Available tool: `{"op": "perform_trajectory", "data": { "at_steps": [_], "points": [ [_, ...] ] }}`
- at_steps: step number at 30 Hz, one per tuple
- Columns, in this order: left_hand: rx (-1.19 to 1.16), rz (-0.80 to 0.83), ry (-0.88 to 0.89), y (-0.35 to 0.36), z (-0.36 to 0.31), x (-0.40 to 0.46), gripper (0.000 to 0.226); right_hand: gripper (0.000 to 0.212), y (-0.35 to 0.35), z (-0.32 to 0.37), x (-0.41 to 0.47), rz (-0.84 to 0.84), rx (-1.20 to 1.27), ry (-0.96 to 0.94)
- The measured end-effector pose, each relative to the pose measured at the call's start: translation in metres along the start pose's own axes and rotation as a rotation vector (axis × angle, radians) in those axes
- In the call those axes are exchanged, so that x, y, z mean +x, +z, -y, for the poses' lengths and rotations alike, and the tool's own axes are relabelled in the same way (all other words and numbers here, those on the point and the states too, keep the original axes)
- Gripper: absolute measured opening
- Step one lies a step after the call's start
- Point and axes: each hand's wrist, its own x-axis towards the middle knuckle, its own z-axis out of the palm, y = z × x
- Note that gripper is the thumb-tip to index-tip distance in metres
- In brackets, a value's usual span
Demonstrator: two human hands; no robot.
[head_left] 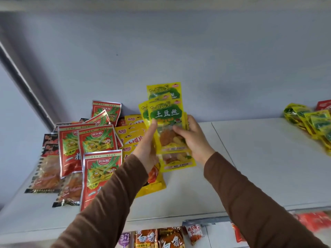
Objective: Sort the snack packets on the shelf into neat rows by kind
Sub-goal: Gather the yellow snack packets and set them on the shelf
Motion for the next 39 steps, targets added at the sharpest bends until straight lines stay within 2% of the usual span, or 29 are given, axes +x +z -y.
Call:
{"op": "perform_trajectory", "data": {
  "at_steps": [1,4,10,12,14,15,16,19,22,24,27,31,34,36,39],
  "points": [
    [-0.009,-0.007,0.004,0.0,0.002,0.001,0.076,0.037,0.007,-0.004,-0.003,0.014,-0.034,-0.014],
    [-0.006,-0.206,0.127,-0.009,0.014,0.002,0.057,0.049,0.021,-0.013,-0.008,0.094,-0.028,0.109],
    [-0.056,-0.262,0.194,-0.036,0.016,-0.009,0.054,0.064,0.017,-0.024,0.01,0.265,-0.21,0.317],
    [-0.067,-0.295,0.198,-0.046,0.012,-0.013,0.053,0.058,0.007,-0.027,0.023,0.146,-0.259,0.271],
    [-0.074,-0.323,0.186,-0.053,0.01,-0.018,0.05,0.048,-0.011,-0.035,0.044,-0.139,-0.39,0.227],
    [-0.072,-0.335,0.181,-0.055,0.009,-0.021,0.048,0.053,-0.022,-0.039,0.055,-0.234,-0.479,0.248],
    [-0.069,-0.346,0.175,-0.057,0.009,-0.023,0.047,0.063,-0.03,-0.043,0.065,-0.266,-0.546,0.299],
    [-0.064,-0.362,0.16,-0.059,0.011,-0.028,0.042,0.086,-0.034,-0.051,0.086,-0.222,-0.651,0.458],
    [-0.062,-0.35,0.158,-0.059,0.012,-0.031,0.047,0.094,-0.019,-0.052,0.104,-0.2,-0.582,0.502],
    [-0.061,-0.347,0.155,-0.059,0.011,-0.032,0.051,0.083,-0.011,-0.052,0.111,-0.169,-0.54,0.542],
    [-0.065,-0.356,0.141,-0.06,0.011,-0.032,0.05,0.065,-0.012,-0.053,0.113,-0.218,-0.479,0.539],
    [-0.046,-0.345,0.128,-0.059,0.015,-0.03,0.045,0.041,-0.019,-0.041,0.089,-0.184,-0.132,0.496],
    [-0.024,-0.3,0.116,-0.053,0.021,-0.025,0.047,0.04,-0.024,-0.019,0.072,-0.15,0.07,0.383],
    [-0.007,-0.257,0.105,-0.045,0.025,-0.021,0.051,0.038,-0.026,-0.003,0.065,-0.144,0.095,0.308],
    [0.029,-0.189,0.094,-0.031,0.031,-0.013,0.058,0.025,-0.022,0.018,0.049,-0.04,0.112,0.254]
  ]
}}
